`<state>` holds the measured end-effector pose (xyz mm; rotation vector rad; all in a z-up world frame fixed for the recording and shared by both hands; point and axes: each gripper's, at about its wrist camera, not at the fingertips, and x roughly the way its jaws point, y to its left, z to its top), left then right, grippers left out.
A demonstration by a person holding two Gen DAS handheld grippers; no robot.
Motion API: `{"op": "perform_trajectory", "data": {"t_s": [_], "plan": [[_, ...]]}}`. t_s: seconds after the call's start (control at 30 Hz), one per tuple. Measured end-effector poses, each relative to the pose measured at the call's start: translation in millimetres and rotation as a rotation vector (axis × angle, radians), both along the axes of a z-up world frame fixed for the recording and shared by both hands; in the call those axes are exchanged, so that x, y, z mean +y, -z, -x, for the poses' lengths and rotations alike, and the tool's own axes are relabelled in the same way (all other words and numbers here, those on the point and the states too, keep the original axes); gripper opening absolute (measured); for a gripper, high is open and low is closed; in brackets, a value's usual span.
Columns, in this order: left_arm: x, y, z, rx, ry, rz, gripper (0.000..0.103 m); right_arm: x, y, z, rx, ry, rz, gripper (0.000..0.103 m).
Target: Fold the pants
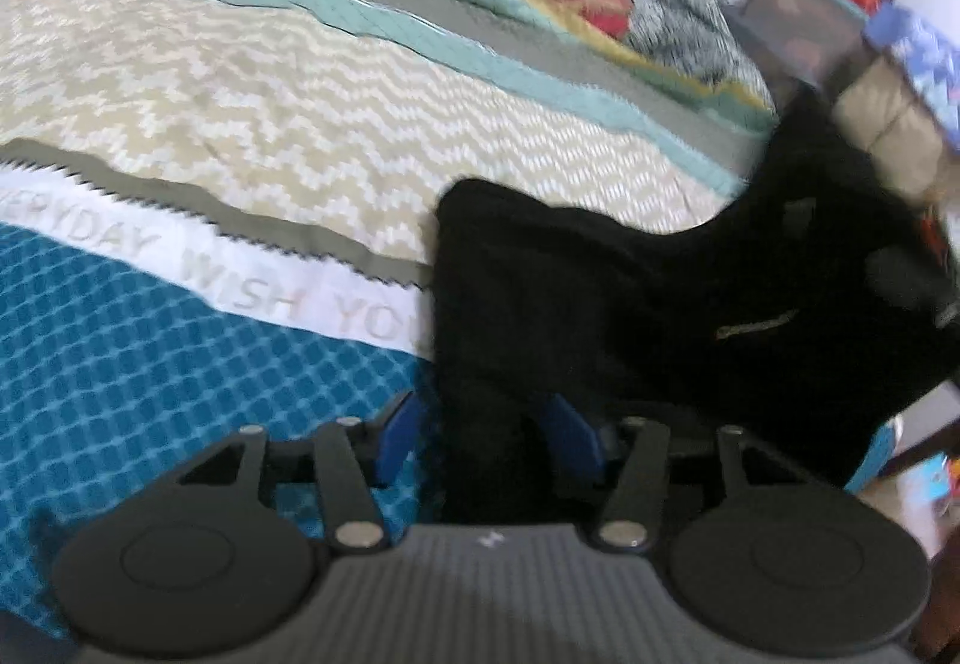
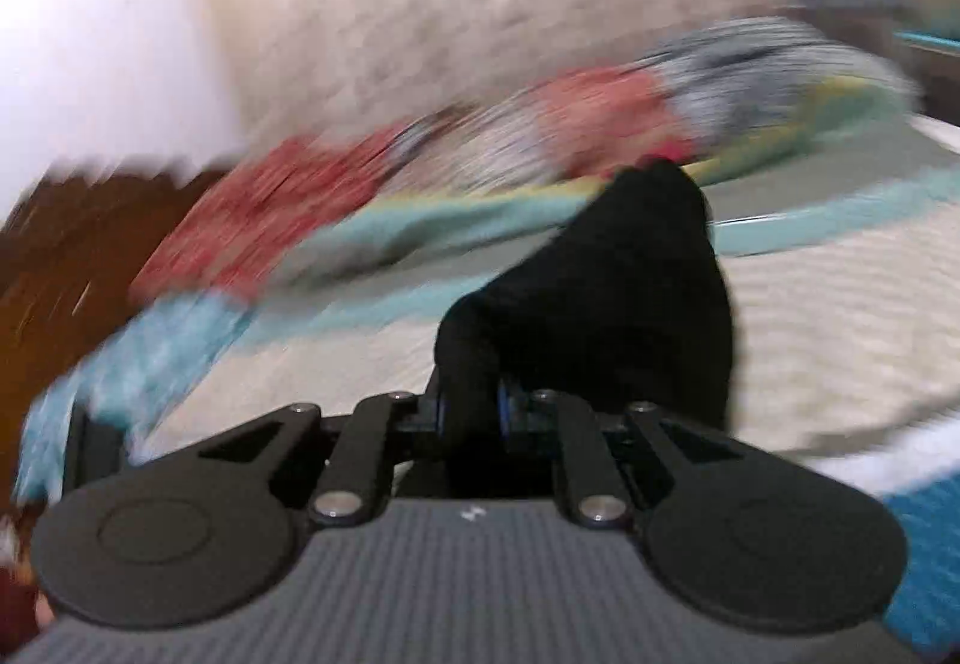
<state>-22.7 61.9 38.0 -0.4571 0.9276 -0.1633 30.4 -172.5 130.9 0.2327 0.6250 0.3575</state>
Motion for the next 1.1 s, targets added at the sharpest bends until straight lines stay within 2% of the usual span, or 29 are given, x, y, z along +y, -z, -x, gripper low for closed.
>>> {"op": "perform_trajectory", "data": {"t_s": [0.1,0.17,0.2,0.23,0.27,0.3,0.37,0.5,0.63,0.73,0.8,0.93,1.1], "plan": [[25,0,8,0.000,-0.062,0.033,0.060,67,29,-7,0.076,-0.170,0.121,0.020],[38,5,12,0.017,-0.100,0.049,0.061,100,68,-9,0.165,-0.261,0.206,0.029],[42,6,13,0.027,-0.111,0.056,0.061,111,85,-10,0.211,-0.301,0.253,0.031],[46,8,13,0.035,-0.119,0.063,0.061,118,95,-8,0.203,-0.320,0.308,0.032],[49,9,14,0.038,-0.121,0.070,0.061,124,94,3,0.145,-0.338,0.353,0.044],[50,11,14,0.038,-0.120,0.073,0.064,126,85,11,0.110,-0.368,0.355,0.058],[49,11,11,0.037,-0.115,0.081,0.073,116,64,19,0.065,-0.406,0.260,0.059],[44,12,2,0.036,-0.100,0.157,0.089,79,35,25,0.032,-0.299,0.129,0.056],[30,9,-8,0.036,-0.053,0.127,0.094,30,27,39,-0.003,-0.082,0.096,0.054],[20,12,-14,0.068,-0.031,0.102,0.097,-4,35,42,0.042,0.088,0.061,0.054],[12,17,-18,0.098,-0.008,0.092,0.097,-15,51,38,0.112,0.165,0.056,0.053],[1,29,-17,0.156,0.009,0.065,0.099,-20,91,30,0.307,0.184,-0.010,0.055],[14,24,-17,0.171,-0.014,0.108,0.101,-27,77,45,0.288,0.155,-0.041,0.055]]}}
